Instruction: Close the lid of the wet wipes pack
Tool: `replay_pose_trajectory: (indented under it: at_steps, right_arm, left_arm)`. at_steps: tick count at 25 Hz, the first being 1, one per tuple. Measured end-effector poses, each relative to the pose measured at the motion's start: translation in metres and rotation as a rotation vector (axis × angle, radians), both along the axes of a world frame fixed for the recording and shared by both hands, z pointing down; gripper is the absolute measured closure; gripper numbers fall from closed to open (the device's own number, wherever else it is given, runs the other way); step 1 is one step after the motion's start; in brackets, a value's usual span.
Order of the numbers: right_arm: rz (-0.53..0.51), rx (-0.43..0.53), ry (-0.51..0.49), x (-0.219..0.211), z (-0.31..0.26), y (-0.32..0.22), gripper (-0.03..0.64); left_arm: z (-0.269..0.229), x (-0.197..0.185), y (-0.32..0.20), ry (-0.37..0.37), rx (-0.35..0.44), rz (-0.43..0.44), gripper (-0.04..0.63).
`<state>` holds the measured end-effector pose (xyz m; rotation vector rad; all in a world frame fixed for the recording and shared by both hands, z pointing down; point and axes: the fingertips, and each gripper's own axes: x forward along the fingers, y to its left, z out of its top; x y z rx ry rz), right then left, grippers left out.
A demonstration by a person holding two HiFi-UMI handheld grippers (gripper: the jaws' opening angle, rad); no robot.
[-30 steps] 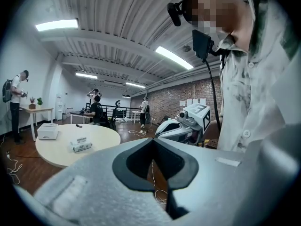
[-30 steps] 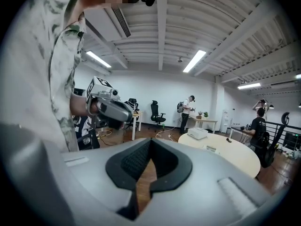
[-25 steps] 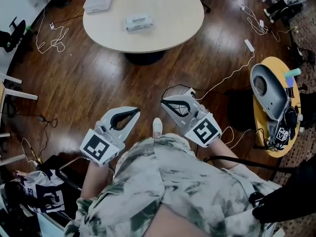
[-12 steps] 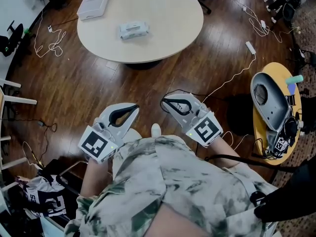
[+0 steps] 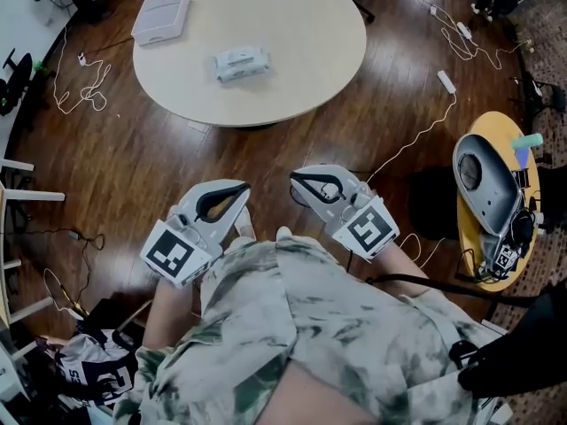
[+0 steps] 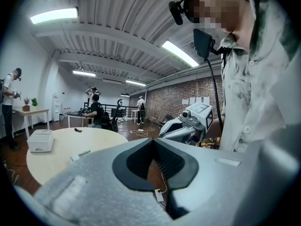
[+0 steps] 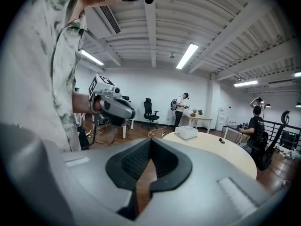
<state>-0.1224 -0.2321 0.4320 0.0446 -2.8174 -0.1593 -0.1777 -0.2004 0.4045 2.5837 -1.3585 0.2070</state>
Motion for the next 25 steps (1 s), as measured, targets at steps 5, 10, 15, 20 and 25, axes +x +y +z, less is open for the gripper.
replay_pose_trajectory:
  at_steps: [5, 10, 15, 20, 25]
  right_arm:
    - [0.031, 0.011, 0.002, -0.036, -0.003, -0.018, 0.611]
    - [0.067, 0.016, -0.001, -0.071, -0.002, -0.032, 0.611]
    - [0.115, 0.009, -0.008, -0.099, 0.001, -0.041, 0.611]
    - [0.136, 0.006, 0.007, -0.113, 0.003, -0.054, 0.611]
    - [0.134, 0.004, 0.032, -0.118, 0.011, -0.087, 0.611]
  left_arm:
    - [0.002, -0.035, -0.021, 0.013, 0.002, 0.034, 0.597]
    - [0.008, -0.068, -0.041, 0.021, 0.011, 0.078, 0.597]
    - [0.024, -0.092, -0.057, 0.035, -0.005, 0.117, 0.597]
    - [0.048, -0.11, -0.08, 0.034, -0.026, 0.125, 0.597]
    - [0.073, -0.117, -0.118, 0.036, -0.051, 0.119, 0.597]
